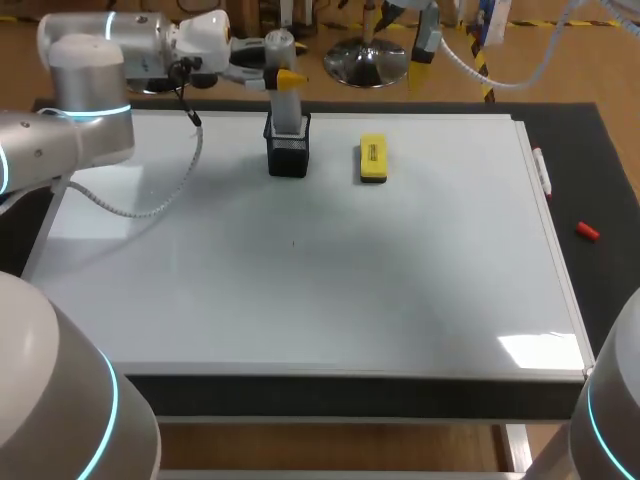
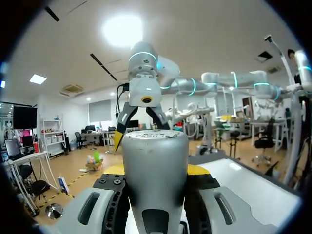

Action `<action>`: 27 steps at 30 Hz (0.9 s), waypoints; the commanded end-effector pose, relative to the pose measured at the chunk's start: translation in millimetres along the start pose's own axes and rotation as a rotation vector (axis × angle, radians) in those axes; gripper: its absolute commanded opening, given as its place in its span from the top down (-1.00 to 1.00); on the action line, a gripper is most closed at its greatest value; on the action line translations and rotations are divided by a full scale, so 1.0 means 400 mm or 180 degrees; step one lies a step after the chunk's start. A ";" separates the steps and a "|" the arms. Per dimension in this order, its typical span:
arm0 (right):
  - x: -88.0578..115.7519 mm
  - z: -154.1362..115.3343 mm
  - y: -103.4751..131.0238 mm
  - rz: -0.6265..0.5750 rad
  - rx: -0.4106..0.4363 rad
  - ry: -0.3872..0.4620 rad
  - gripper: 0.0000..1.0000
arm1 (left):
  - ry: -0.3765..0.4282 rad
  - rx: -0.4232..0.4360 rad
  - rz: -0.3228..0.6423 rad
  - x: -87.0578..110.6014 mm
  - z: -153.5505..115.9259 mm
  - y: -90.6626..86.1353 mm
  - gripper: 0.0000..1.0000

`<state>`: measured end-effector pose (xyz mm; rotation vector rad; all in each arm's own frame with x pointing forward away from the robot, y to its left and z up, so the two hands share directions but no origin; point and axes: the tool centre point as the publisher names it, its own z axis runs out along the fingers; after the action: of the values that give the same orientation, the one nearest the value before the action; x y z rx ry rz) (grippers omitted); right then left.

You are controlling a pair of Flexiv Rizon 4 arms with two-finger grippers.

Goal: Pick up the inspection probe, press it on each red-marked spot on the whiteboard one by one, put down the probe, pick up the eraser, and wipe off all the red marks.

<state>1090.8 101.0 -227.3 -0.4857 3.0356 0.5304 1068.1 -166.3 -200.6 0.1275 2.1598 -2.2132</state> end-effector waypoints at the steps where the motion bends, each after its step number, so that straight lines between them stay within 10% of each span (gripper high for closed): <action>1: -0.002 -0.003 0.000 -0.0002 0.0014 0.0012 -1.00 | 0.0092 0.0031 -0.0016 -0.016 0.000 0.023 1.00; 27: -0.002 -0.003 0.000 -0.0002 0.0014 0.0012 -1.00 | 0.0147 -0.0007 -0.0259 -0.020 0.012 0.185 1.00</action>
<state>1090.8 101.1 -227.3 -0.4857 3.0356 0.5304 1077.2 -172.2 -267.3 0.0809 2.2368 -2.2556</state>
